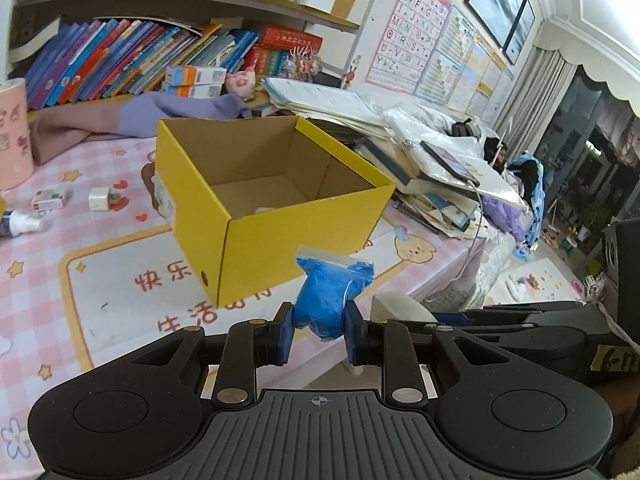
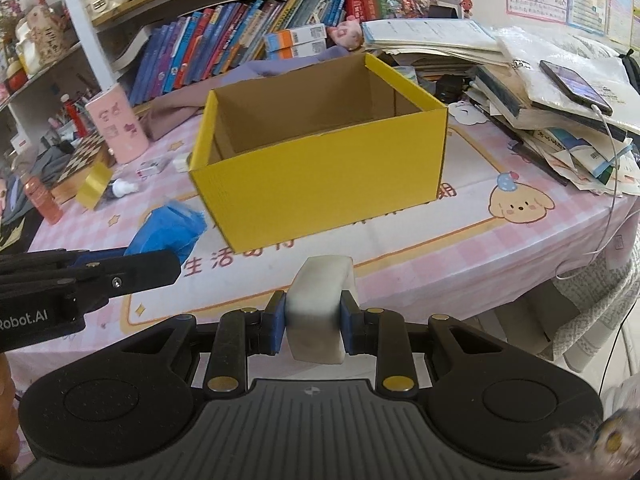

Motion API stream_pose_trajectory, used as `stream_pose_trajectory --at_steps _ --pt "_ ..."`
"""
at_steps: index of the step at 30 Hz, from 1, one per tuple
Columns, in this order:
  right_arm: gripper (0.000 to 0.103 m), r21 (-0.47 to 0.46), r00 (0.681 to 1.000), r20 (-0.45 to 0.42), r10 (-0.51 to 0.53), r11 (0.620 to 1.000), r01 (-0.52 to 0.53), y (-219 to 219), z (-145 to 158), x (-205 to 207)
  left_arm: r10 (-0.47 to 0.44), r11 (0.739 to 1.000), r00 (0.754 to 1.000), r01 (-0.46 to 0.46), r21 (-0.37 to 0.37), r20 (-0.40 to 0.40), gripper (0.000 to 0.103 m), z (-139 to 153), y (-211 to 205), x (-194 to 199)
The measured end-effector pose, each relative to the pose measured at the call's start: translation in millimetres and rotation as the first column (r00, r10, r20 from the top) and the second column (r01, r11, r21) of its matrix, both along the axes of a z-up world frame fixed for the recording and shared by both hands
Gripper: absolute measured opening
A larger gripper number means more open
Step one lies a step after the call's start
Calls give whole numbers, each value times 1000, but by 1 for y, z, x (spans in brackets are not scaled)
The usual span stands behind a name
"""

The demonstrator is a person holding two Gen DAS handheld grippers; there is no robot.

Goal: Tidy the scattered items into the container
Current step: 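Carry the blue pouch in the left tool while the right tool carries the sponge to the yellow box, then lower the pouch into the box and open the left tool while the right tool releases the sponge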

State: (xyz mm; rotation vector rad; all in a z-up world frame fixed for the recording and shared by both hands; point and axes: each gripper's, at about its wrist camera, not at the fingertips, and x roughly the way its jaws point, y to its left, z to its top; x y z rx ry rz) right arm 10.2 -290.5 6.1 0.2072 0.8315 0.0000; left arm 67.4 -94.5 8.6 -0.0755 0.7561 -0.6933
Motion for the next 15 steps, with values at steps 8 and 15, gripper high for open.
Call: stream_pose_trajectory --at_steps 8,15 --pt "25 -36 995 101 -15 999 19 -20 18 26 -21 1000 994 20 10 107 24 18 -21 24" --pt "25 -90 975 224 10 996 11 -36 46 61 8 1000 987 -10 12 163 24 30 -35 56"
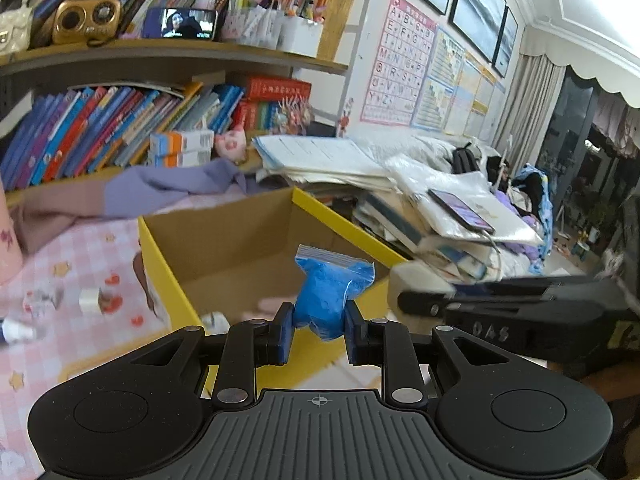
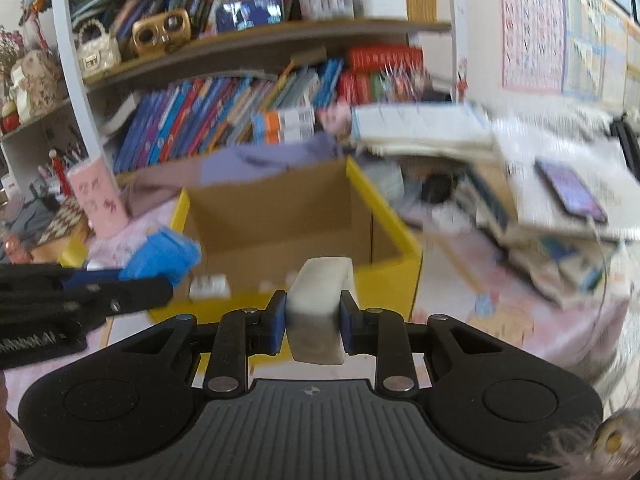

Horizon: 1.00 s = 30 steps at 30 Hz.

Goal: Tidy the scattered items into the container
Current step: 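Lower the pouch into the box and open the left tool while the right tool releases the sponge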

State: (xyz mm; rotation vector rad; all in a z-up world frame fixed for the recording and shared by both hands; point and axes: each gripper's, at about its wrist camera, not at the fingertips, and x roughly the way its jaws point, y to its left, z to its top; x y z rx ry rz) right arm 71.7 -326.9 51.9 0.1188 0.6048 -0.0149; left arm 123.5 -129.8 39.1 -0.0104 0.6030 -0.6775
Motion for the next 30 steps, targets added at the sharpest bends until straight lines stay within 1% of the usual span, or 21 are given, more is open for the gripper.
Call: stream_pose_trajectory --at_steps 2,6,9,15,18,20,22,24,28,30 --pt "25 -11 1000 23 15 1000 -15 -4 5 10 12 1000 1000 -13 21 26 24 2 -6 6" --pt "25 -19 999 20 51 999 -50 -12 4 35 29 992 991 -44 115 128 24 4 -23 13" --pt "25 -27 997 6 80 996 -80 -15 0 54 33 985 989 -56 161 147 24 1 -34 22" --pt "25 -20 989 -65 136 990 -138 -21 -20 97 84 971 990 -107 211 115 24 -13 -43 50" --pt "25 -5 980 -119 159 987 -161 -22 -33 113 92 959 992 -111 261 84 24 -24 -49 63" --pt "25 -4 971 -158 180 983 -183 -22 -42 123 79 952 995 -93 293 60 24 -30 -56 68" --pt "25 -3 962 -186 199 979 -203 -22 -49 129 72 948 997 -81 309 41 24 -36 -61 71" --pt "25 -7 951 -210 225 973 -231 -20 -55 135 79 947 997 -78 312 10 24 -42 -62 75" --pt "25 -5 931 -256 259 963 -270 -18 -66 144 97 931 995 -80 355 -31 24 -52 -65 81" --pt "25 -5 921 -279 270 959 -283 -17 -71 147 115 931 993 -94 352 -39 25 -54 -64 82"
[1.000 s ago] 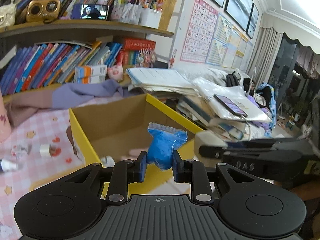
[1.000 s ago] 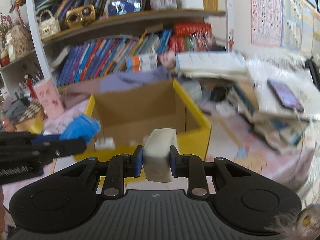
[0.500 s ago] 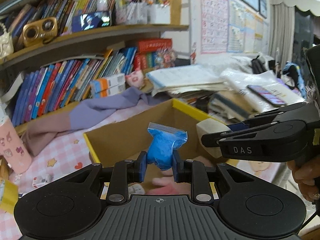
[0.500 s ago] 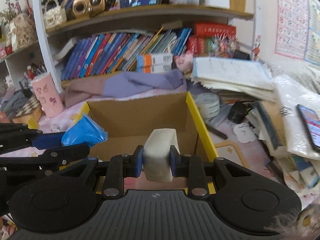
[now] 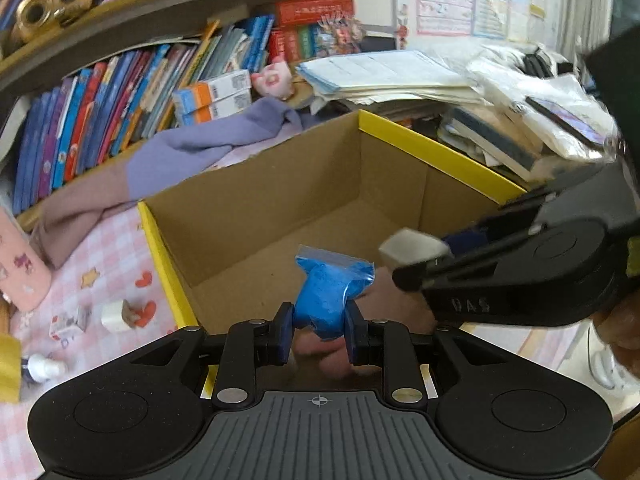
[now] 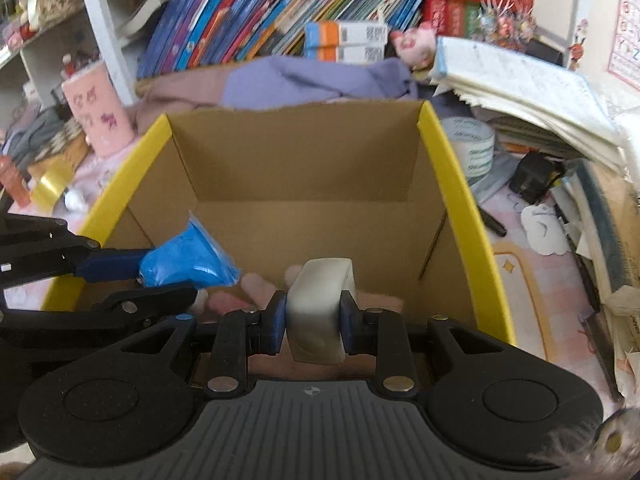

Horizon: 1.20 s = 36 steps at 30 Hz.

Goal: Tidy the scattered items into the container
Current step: 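Lower the pouch into the box and open the left tool while the right tool releases the sponge, then withdraw both open tools from the box back over the table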

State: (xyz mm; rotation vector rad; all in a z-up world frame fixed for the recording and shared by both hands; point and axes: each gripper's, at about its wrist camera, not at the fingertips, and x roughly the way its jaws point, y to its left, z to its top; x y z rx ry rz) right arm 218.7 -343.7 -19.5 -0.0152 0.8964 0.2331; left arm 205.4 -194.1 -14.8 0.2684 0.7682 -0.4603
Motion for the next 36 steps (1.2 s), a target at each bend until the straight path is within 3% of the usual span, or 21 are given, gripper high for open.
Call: stream_pose_trajectory --at_steps 9,11,14,18,19,21,27,36 --pt "27 28 999 -36 17 999 -16 -3 -9 6 59 998 998 -59 -16 -12 28 -2 3 -2" --pt "32 34 1000 -24 14 999 -14 -3 -8 5 77 997 997 -78 -25 -17 30 -2 5 -3" --pt "46 47 1000 23 -2 999 1 -4 -3 -1 101 995 995 -101 -26 -6 38 0 7 -6" --pt "47 46 996 85 -28 999 25 -6 6 -9 127 992 991 -126 -22 43 60 6 8 -14" --pt "47 53 995 91 -38 998 33 -8 7 -11 129 991 990 -127 -29 51 70 8 9 -16" --pt "47 61 994 99 -48 997 42 -8 10 -15 124 992 990 -121 -47 64 76 12 10 -22" --pt "48 42 984 165 -60 998 54 -2 24 -35 106 993 988 -98 -70 116 79 21 13 -37" --pt "61 15 955 247 -165 986 166 0 39 -67 109 984 982 -85 -159 153 83 31 35 -59"
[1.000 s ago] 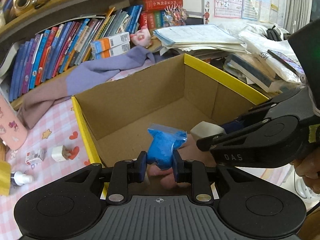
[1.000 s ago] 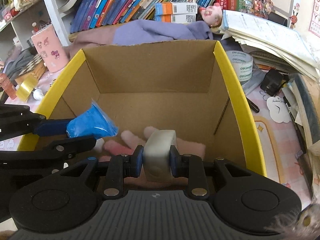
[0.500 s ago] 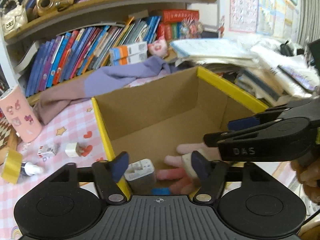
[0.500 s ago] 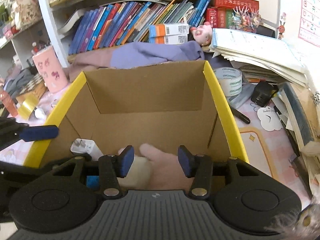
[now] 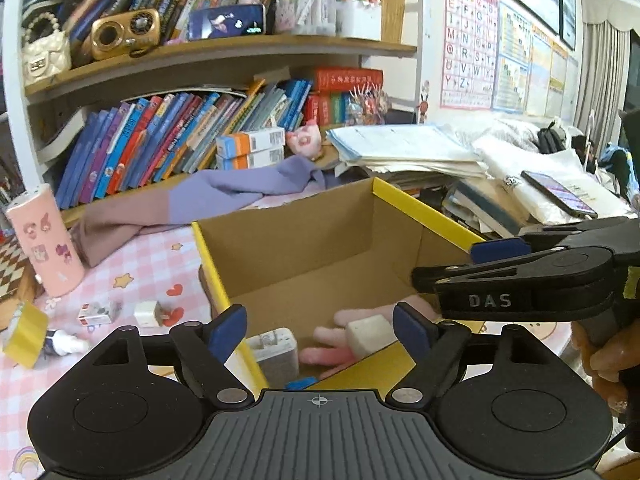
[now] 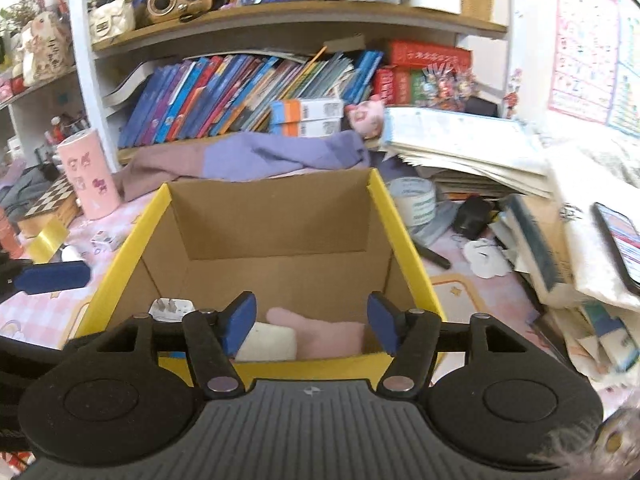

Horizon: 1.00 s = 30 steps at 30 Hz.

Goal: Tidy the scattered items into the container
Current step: 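Withdraw both open tools from the box back over the table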

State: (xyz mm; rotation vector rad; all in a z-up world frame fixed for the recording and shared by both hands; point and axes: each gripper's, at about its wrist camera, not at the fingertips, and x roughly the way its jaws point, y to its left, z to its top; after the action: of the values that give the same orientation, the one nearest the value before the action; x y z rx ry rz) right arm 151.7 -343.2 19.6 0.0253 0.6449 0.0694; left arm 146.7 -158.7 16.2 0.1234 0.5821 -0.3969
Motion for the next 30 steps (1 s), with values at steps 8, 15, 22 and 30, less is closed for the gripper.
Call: stream_pose_trajectory --at_steps 8,15,22,30 --pt "64 -10 998 28 -56 998 56 15 7 -29 4 1000 1000 -4 -27 18 85 5 23 -21" --pt "66 -18 994 33 -101 995 101 31 10 -61 -18 999 1000 19 -38 18 85 6 42 -41" --pt "69 -20 990 28 -141 990 142 47 10 -91 -46 998 999 46 -37 11 86 7 57 -62" --pt "69 -24 986 19 -167 986 168 65 8 -123 -72 997 997 72 -37 -2 86 5 73 -87"
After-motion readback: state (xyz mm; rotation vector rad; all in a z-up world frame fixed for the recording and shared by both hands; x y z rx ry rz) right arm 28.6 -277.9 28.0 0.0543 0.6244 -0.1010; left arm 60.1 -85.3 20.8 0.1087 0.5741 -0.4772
